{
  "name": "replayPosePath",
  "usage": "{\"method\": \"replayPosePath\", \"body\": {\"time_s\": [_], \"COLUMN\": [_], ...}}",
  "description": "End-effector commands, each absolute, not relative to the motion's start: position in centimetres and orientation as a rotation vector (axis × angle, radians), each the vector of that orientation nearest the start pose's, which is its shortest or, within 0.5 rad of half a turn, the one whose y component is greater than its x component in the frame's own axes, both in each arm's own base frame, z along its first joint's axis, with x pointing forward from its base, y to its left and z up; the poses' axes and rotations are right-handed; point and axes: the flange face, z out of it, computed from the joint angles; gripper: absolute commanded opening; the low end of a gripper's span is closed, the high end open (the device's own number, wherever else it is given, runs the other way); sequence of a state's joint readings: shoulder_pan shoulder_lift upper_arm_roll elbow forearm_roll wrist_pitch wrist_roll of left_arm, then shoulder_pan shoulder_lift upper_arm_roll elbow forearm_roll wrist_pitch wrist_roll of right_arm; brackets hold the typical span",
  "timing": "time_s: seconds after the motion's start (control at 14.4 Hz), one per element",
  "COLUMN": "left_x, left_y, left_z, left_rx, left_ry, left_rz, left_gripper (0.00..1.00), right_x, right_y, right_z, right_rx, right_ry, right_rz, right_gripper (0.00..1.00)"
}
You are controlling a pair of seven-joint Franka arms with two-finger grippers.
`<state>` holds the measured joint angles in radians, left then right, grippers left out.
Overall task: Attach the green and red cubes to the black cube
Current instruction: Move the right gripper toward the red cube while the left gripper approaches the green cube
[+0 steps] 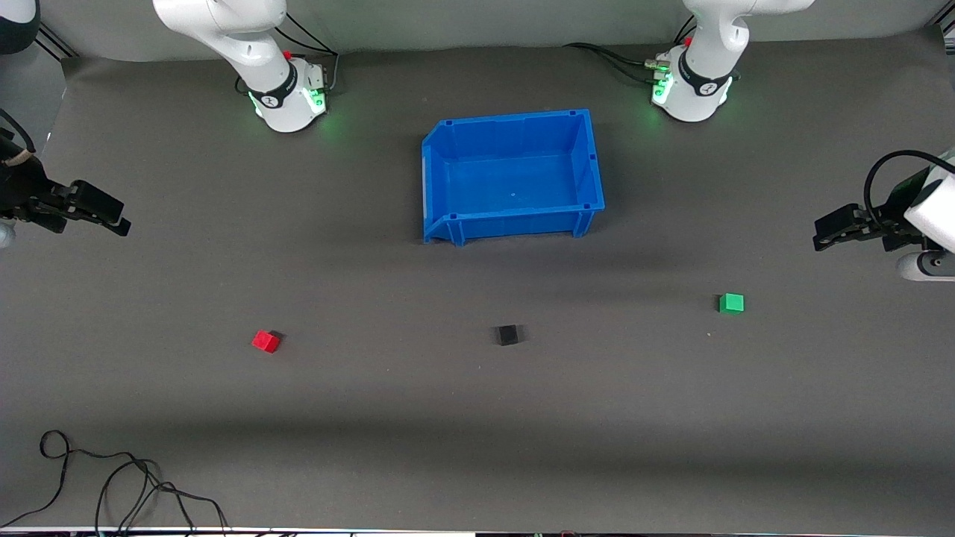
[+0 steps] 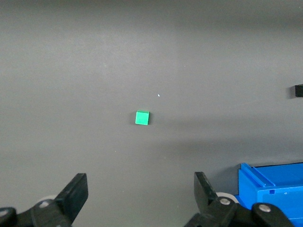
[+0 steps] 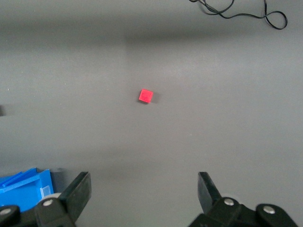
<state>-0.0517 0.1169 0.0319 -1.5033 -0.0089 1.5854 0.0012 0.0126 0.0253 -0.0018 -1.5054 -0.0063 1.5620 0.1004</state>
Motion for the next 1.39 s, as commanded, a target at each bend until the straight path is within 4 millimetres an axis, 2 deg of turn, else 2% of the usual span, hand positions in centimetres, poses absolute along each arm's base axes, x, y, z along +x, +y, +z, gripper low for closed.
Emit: {"method": "replayPosePath", "body": {"time_s": [0.0,0.21,0.42,0.56,0.63,0.84,0.91,1.04,1.18,1.32], "left_x": [59.4,59.3,59.3,59.1,59.0,59.0,59.3,59.7,59.8,59.7], "left_y": [-1.6,-1.6,-1.1,1.5,2.0,3.3,3.4,3.9,4.6,4.4], "left_z": [59.7,59.4,59.1,58.3,57.9,56.3,54.9,53.3,51.8,48.8], "left_rx": [-3.138,-3.149,-3.148,-3.148,-3.147,-3.099,-3.058,-3.002,-2.919,-2.829], "left_ry": [0.022,0.022,0.017,-0.057,-0.079,-0.386,-0.510,-0.675,-0.933,-1.162], "left_rz": [0.055,0.068,0.087,0.147,0.173,0.210,0.248,0.279,0.262,0.222], "left_gripper": [1.00,1.00,1.00,1.00,1.00,1.00,1.00,1.00,0.99,0.97], "right_x": [55.8,57.9,58.2,58.5,58.6,58.7,58.7,58.8,59.1,59.1], "right_y": [0.6,0.4,0.6,0.4,0.4,0.3,0.5,0.2,-0.1,-0.7], "right_z": [64.2,63.3,63.1,62.1,62.2,62.2,62.1,61.8,61.1,60.6], "right_rx": [-3.128,-3.135,-3.136,-3.129,-3.131,-3.137,-3.138,-3.147,-3.158,-3.154], "right_ry": [0.108,0.110,0.106,0.110,0.105,0.103,0.091,0.005,-0.048,-0.099], "right_rz": [-0.067,-0.038,-0.024,0.015,0.010,0.010,0.015,0.010,0.029,0.064], "right_gripper": [1.00,1.00,1.00,1.00,1.00,1.00,1.00,1.00,1.00,1.00]}}
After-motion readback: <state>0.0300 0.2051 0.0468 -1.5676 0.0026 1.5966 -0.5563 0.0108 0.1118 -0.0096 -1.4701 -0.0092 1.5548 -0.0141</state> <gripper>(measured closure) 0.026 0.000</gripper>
